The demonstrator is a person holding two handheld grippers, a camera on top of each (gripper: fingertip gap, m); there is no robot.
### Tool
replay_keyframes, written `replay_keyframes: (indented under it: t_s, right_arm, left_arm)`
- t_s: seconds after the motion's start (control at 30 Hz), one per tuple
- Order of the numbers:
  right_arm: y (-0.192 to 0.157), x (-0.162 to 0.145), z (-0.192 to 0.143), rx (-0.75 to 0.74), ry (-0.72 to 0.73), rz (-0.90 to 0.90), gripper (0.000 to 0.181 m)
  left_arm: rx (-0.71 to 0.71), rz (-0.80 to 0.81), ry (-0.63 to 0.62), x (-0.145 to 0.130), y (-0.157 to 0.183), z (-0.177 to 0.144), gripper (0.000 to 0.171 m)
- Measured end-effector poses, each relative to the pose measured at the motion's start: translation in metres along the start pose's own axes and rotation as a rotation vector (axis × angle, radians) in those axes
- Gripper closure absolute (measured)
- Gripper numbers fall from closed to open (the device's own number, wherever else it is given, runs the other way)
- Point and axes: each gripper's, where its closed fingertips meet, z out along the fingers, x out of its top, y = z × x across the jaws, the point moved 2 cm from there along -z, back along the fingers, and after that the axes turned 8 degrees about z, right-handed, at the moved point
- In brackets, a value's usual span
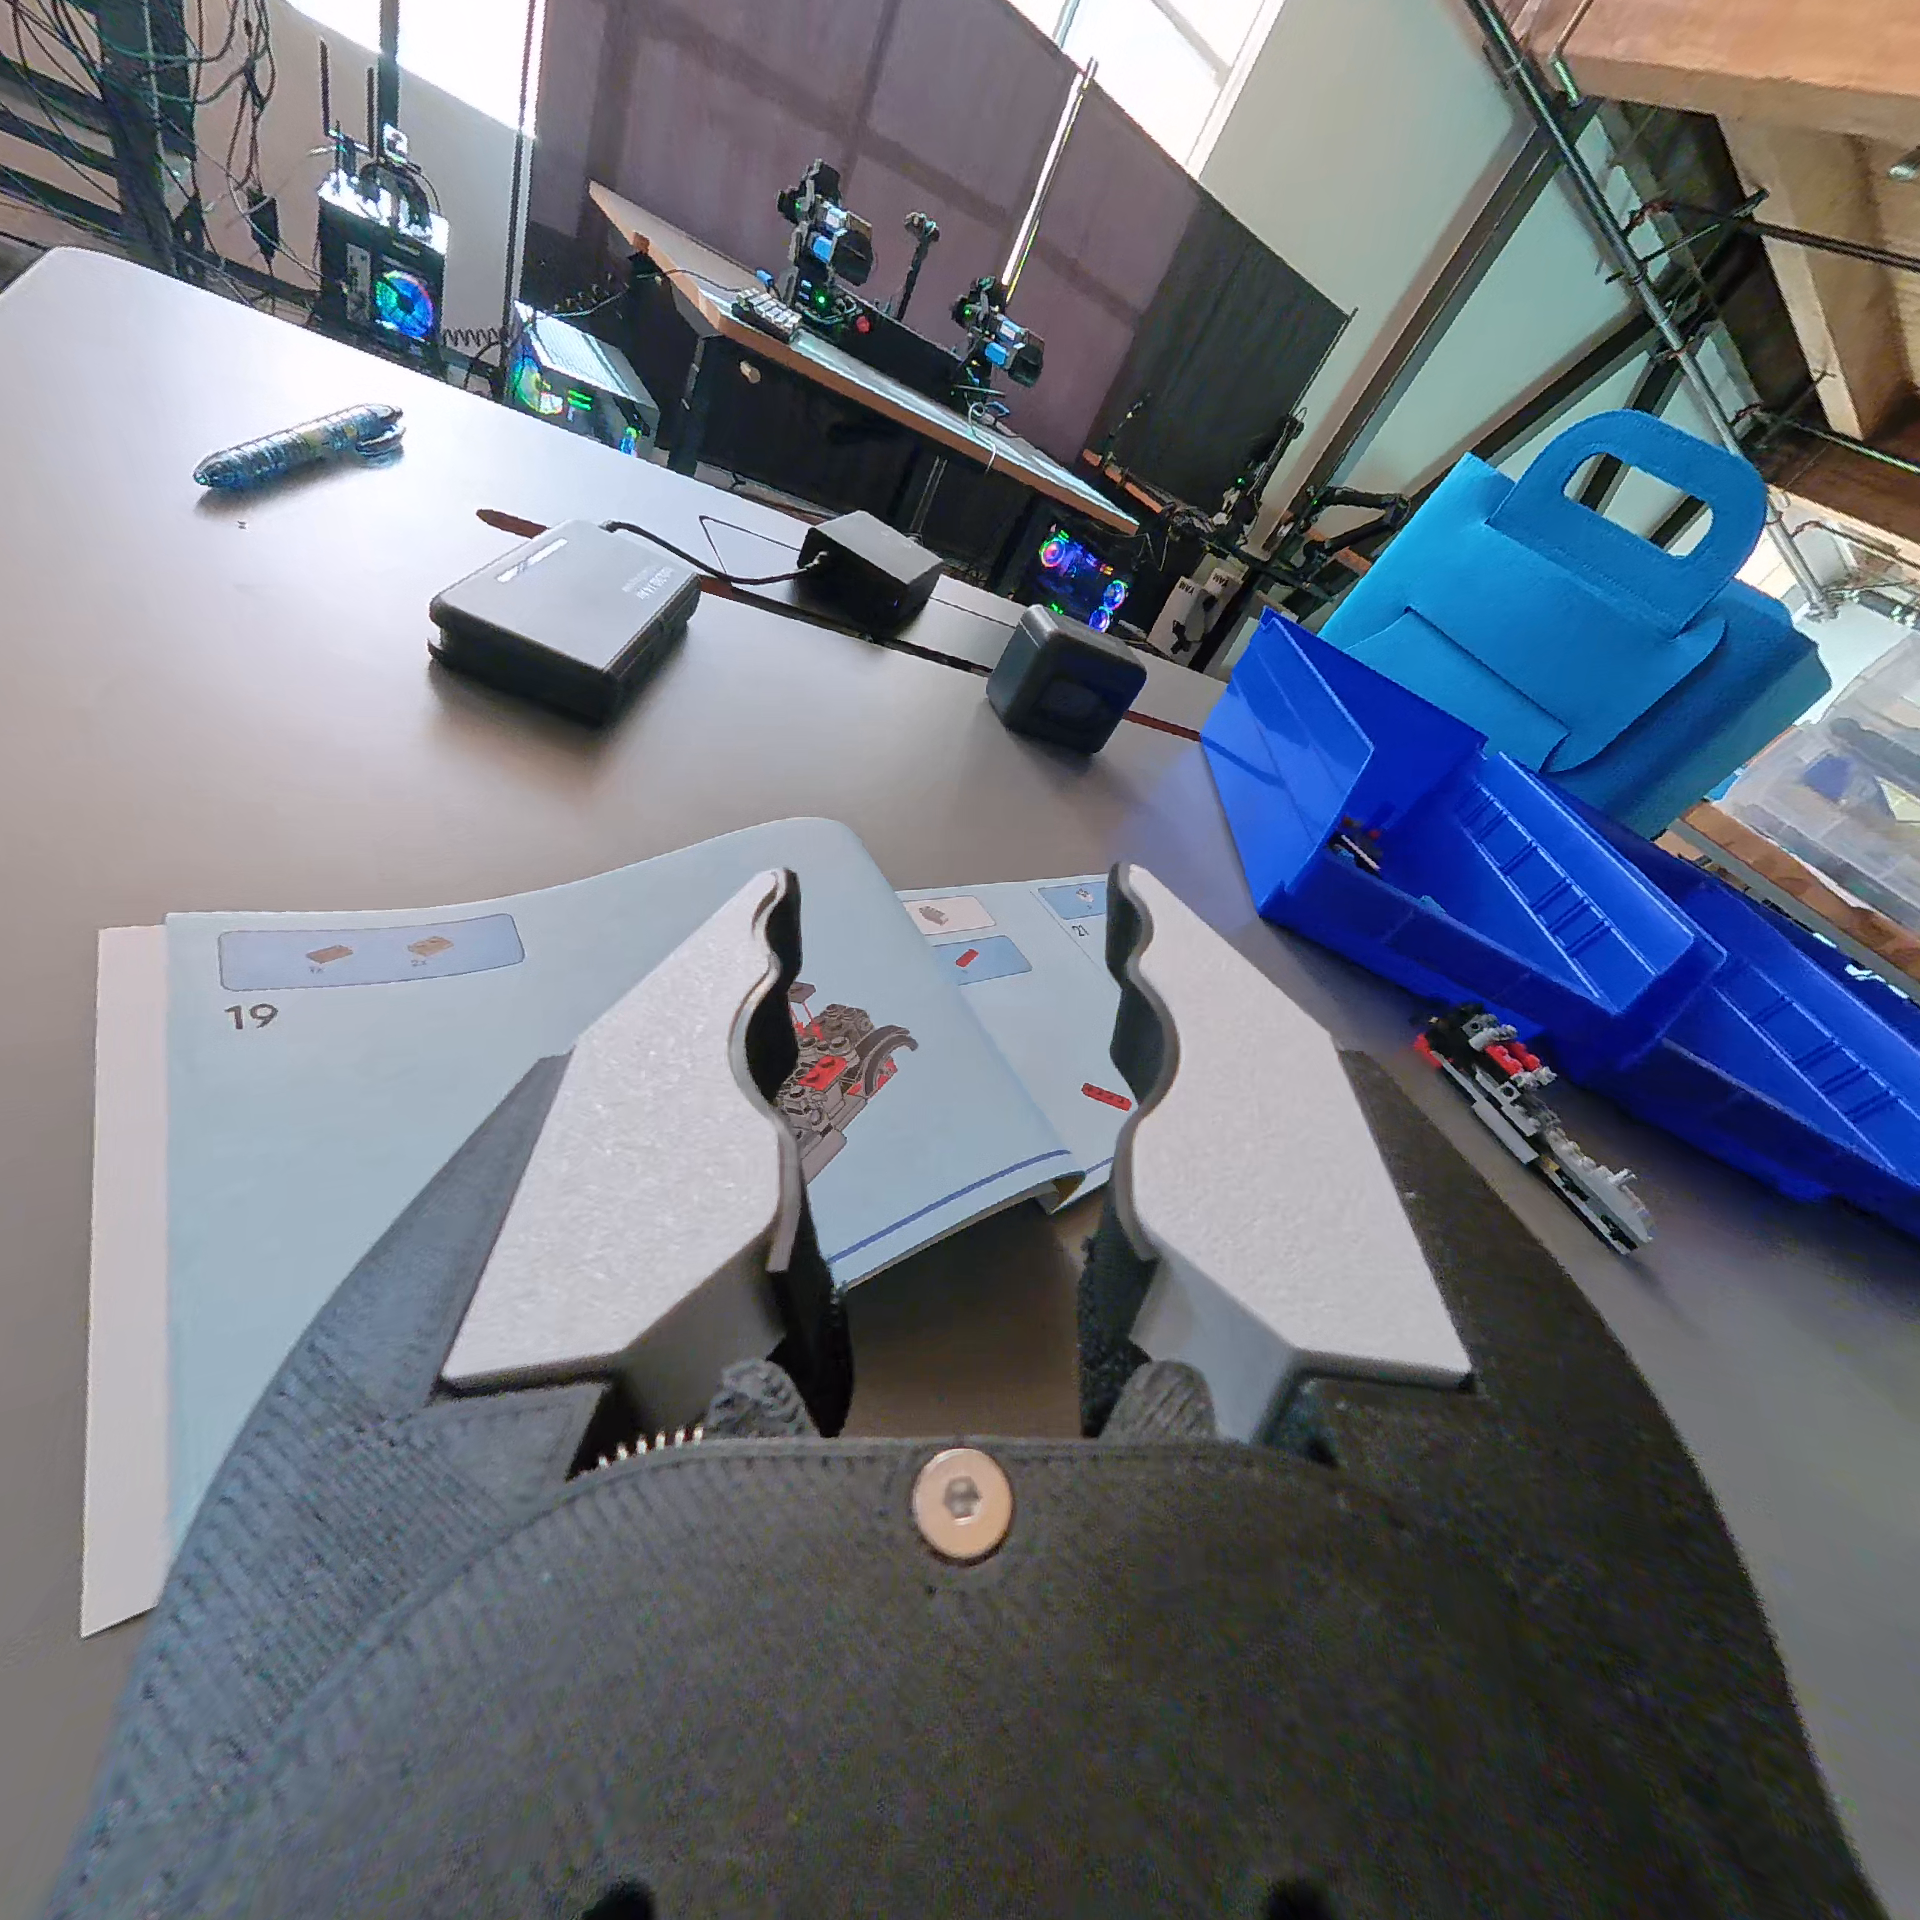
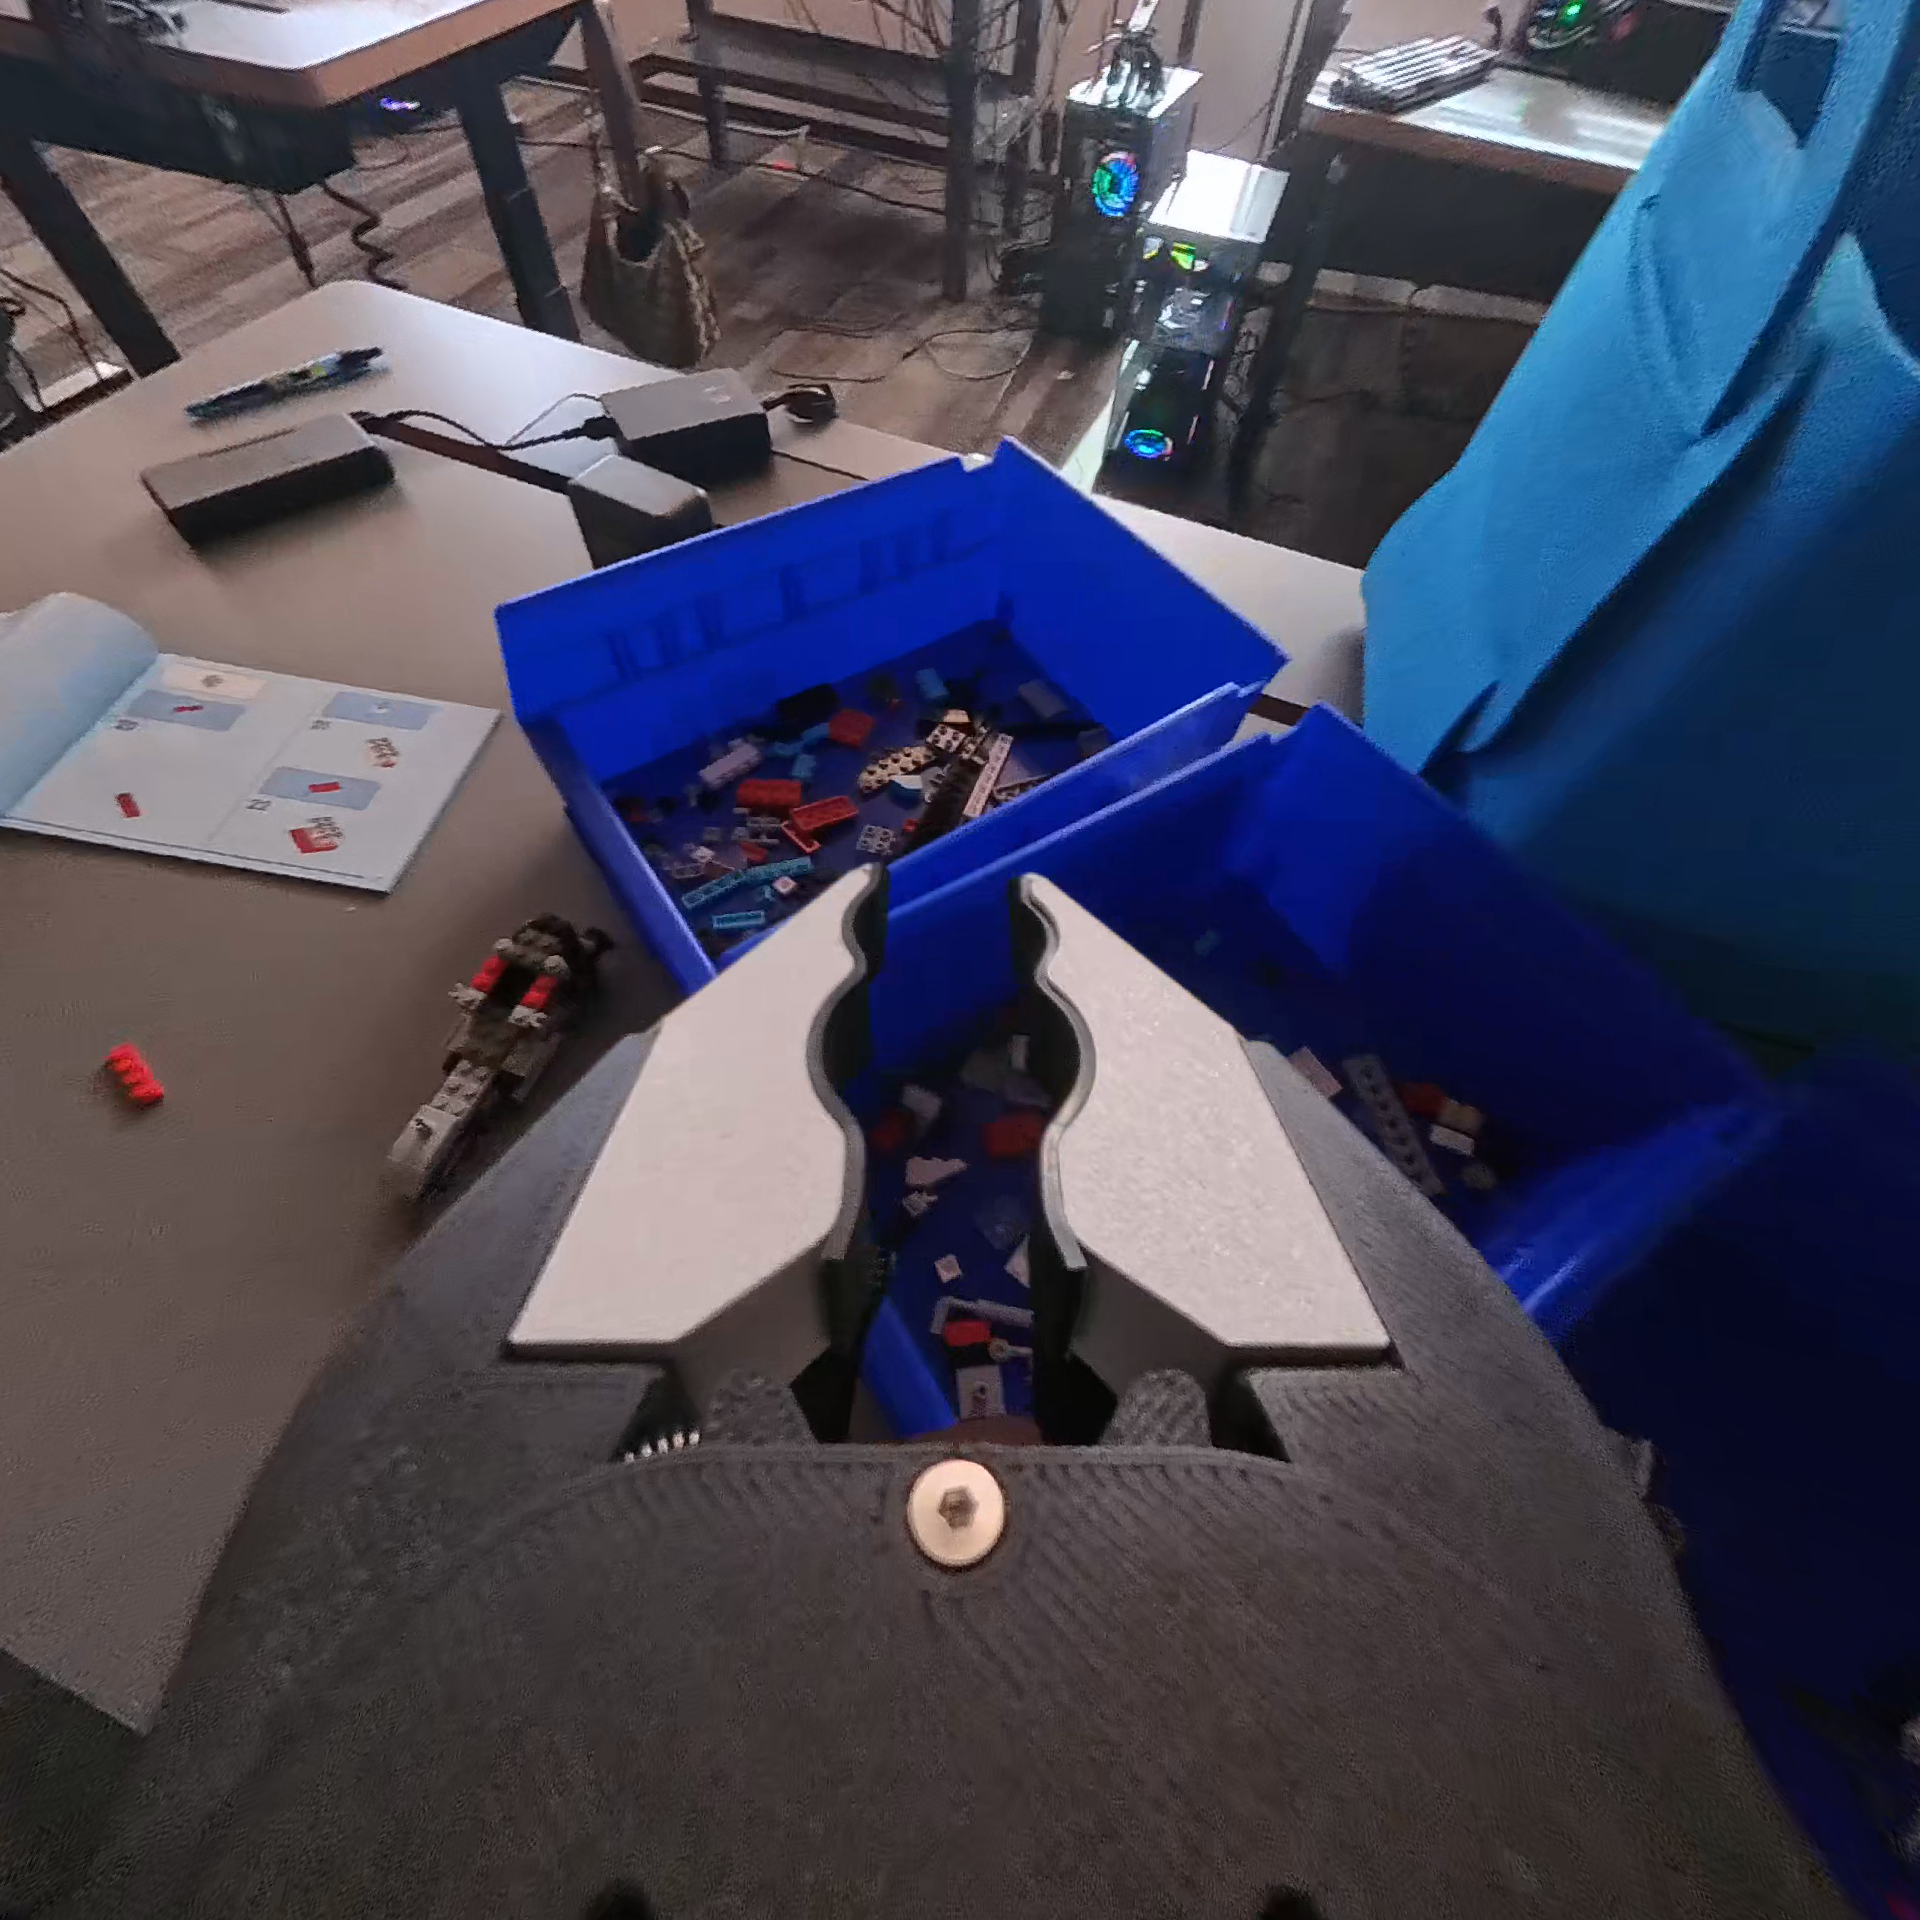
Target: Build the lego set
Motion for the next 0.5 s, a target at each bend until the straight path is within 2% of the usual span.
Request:
replay_keyframes:
  t_s: [0.2,0.27,0.5]
  right_arm:
    - [0.014,-0.013,-0.005,-0.009,-0.032,-0.005,0.156]
    - [0.019,-0.025,0.001,0.001,-0.1,-0.04,0.156]
    - [0.043,-0.117,0.055,0.11,-0.739,-0.351,0.148]
  left_arm:
    - [0.017,0.006,-0.001,0.0,-0.001,0.0,0.112]
    - [0.023,0.009,-0.002,0.0,-0.002,0.0,0.112]
    - [0.023,0.017,0.003,0.0,-0.001,0.0,0.112]
